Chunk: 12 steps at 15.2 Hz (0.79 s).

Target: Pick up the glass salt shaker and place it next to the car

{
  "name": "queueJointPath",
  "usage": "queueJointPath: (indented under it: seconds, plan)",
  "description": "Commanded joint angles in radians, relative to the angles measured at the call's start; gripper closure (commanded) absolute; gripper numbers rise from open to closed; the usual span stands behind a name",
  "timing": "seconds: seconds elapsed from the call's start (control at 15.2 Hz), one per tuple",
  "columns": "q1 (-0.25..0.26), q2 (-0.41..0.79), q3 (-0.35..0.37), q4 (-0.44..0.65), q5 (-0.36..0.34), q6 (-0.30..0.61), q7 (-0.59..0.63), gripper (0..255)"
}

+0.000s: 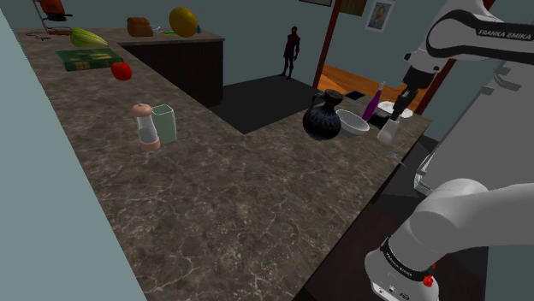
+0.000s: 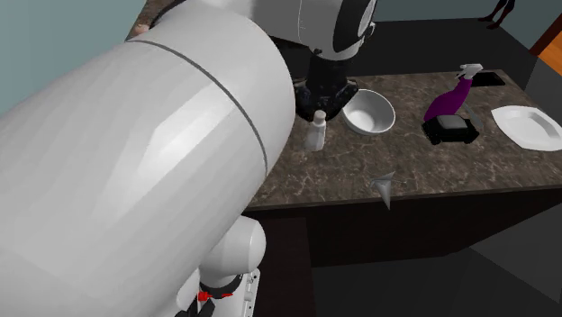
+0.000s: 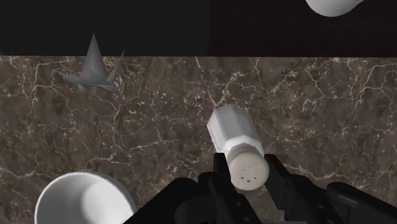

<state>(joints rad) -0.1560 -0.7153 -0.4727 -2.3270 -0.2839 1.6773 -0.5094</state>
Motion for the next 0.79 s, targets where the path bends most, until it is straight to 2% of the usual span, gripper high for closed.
queueJointPath:
  seconds: [0.0,0.4,0.73]
  plan:
    - [0.006,0.055,-0.051,0.047,-0.010,0.017,-0.048,255]
    - [0.047,0.247,-0.214,0.221,0.012,0.058,-0.200,255]
    - [0.097,0.452,-0.377,0.397,0.107,0.079,-0.362,255]
